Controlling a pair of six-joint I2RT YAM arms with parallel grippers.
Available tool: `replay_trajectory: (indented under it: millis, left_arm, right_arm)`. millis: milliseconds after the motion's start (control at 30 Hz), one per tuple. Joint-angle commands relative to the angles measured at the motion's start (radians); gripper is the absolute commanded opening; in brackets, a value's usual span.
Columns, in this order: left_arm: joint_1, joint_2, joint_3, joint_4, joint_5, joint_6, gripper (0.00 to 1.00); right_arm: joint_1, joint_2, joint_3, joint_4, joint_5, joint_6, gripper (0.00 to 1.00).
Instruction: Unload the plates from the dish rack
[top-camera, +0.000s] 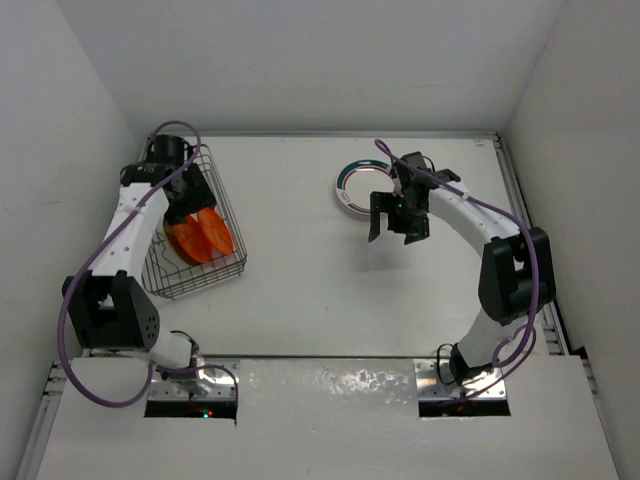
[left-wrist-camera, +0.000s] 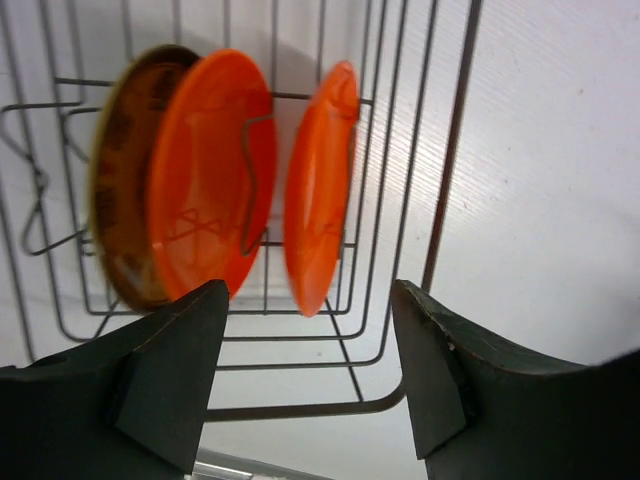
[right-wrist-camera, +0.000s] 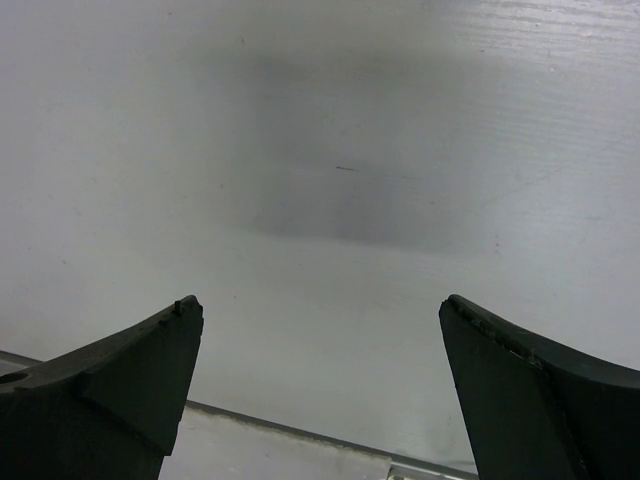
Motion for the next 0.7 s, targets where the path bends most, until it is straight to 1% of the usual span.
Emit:
replay_trajectory:
  millis: [0,33,67,133,167,233,267,333,367,400,633,667]
  left_arm:
    - [-0.031,0.047,0.046,0.053,-0.002,-0.018,0.62]
    - [-0.069,0.076,0.052,0.038,-0.029,-0.016,0.61]
    - [-0.075,0.092,0.063,0.029,-0.067,-0.013,0.6]
    - [-0.081,0.133,0.073,0.004,-0.102,-0.012,0.55]
    - [-0.084,0.141,0.073,-0.008,-0.133,-0.009,0.54]
    - [-0.087,0.152,0.073,-0.016,-0.157,-0.005,0.5]
    - [-0.089,0.153,0.069,-0.014,-0.168,-0.002,0.46]
    - [-0.09,0.159,0.069,-0.013,-0.176,0.008,0.33]
    - [-0.09,0.164,0.07,-0.011,-0.176,0.013,0.26]
    - [-0.09,0.175,0.072,-0.014,-0.181,0.015,0.16]
    - [-0.1,0.215,0.128,-0.063,-0.223,0.048,0.1]
    - [-0.1,0.218,0.136,-0.073,-0.237,0.053,0.04]
  right_arm:
    - [0.002,-0.046,0.008,0.032,-0.021,-0.021,0.99]
    - [0.002,-0.049,0.011,0.029,-0.019,-0.026,0.99]
    - [0.002,-0.049,0.012,0.024,-0.018,-0.026,0.99]
    - [0.002,-0.052,0.021,0.018,-0.021,-0.026,0.99]
    - [0.002,-0.052,0.026,0.012,-0.024,-0.026,0.99]
    - [0.001,-0.054,0.04,0.006,-0.024,-0.026,0.99]
    - [0.002,-0.055,0.043,0.003,-0.022,-0.026,0.99]
    - [0.002,-0.057,0.055,-0.004,-0.021,-0.026,0.99]
    - [0.002,-0.055,0.058,-0.005,-0.019,-0.025,0.99]
    - [0.002,-0.055,0.064,-0.007,-0.021,-0.023,0.99]
    - [0.002,-0.061,0.089,-0.027,-0.005,-0.023,0.99]
    - [0.002,-0.064,0.089,-0.028,-0.004,-0.023,0.99]
